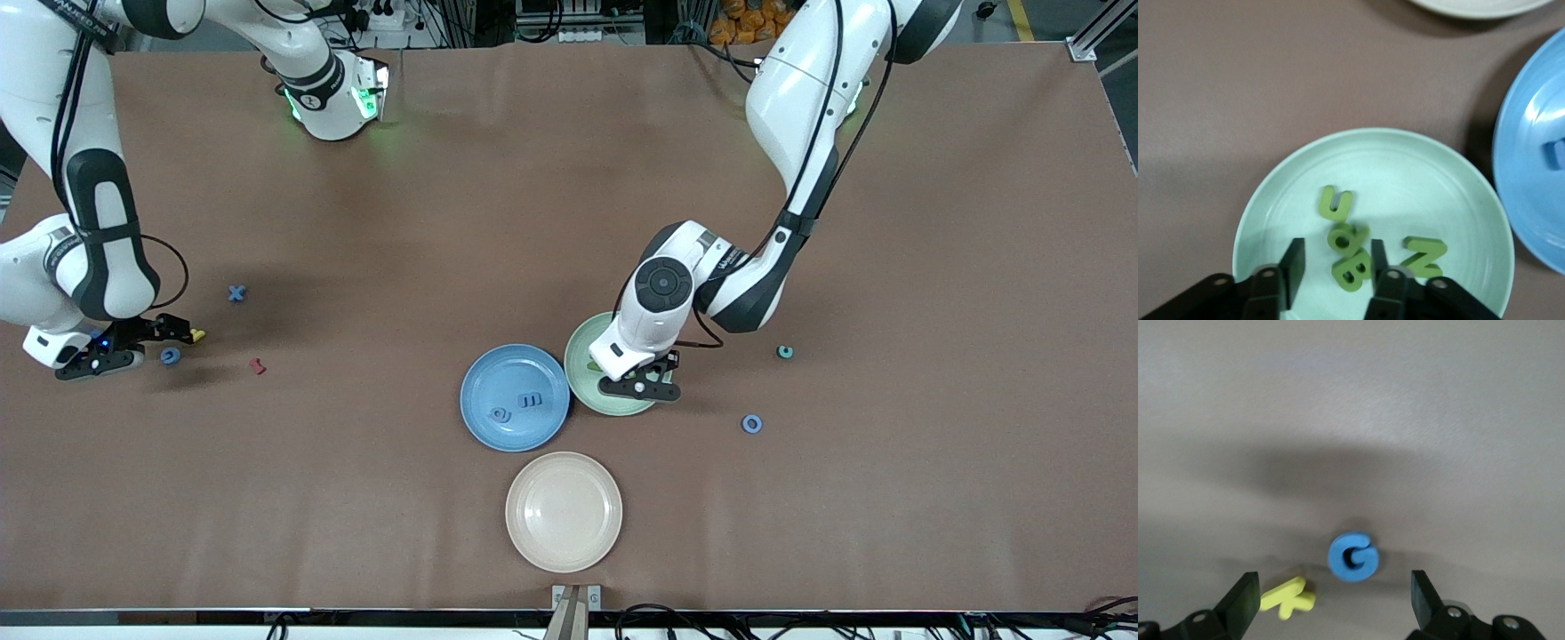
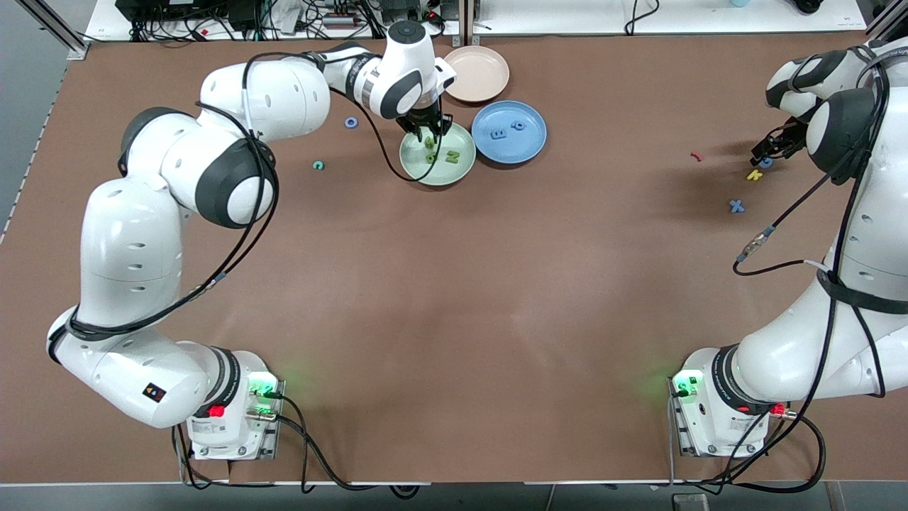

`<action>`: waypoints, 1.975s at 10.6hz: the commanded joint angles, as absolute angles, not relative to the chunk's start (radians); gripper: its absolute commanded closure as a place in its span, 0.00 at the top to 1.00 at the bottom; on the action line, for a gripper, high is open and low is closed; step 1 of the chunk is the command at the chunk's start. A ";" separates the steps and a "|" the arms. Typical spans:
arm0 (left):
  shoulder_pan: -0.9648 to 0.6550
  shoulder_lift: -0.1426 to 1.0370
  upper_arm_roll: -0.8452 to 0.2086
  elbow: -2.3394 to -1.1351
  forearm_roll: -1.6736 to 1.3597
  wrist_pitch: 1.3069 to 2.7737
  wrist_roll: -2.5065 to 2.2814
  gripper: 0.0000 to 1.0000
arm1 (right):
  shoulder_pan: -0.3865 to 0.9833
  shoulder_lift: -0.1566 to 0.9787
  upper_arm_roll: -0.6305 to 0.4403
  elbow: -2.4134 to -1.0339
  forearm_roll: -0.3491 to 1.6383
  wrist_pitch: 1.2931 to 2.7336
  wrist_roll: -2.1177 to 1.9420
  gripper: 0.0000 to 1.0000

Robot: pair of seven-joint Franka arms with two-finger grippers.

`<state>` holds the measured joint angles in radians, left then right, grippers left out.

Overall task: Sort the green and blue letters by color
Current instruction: 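Place the d on the green plate while the right gripper grasps the G, then withdraw the left gripper while the right gripper places G on the blue plate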

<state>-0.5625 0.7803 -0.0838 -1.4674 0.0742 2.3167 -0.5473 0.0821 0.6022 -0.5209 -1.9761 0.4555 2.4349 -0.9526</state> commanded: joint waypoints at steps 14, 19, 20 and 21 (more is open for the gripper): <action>-0.126 0.115 -0.078 -1.466 0.060 1.680 -0.262 1.00 | -0.083 0.672 -0.382 -1.885 0.463 2.430 -1.071 0.00; -0.063 0.084 -0.074 -1.465 -0.017 1.618 -0.245 1.00 | 0.121 0.657 -0.380 -1.804 0.466 2.264 -0.779 0.00; -0.061 0.089 -0.071 -1.460 -0.023 1.618 -0.245 1.00 | 0.176 0.649 -0.377 -1.793 0.469 2.241 -0.673 0.00; -0.063 0.089 -0.071 -1.462 -0.023 1.618 -0.247 1.00 | 0.225 0.641 -0.367 -1.761 0.475 2.190 -0.552 0.00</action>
<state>-0.0728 0.1071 -0.0644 -1.4448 0.0039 1.6282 -0.2629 0.1309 0.6555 -0.3726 -1.8100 0.4604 2.2709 -0.7610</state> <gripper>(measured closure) 0.000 0.643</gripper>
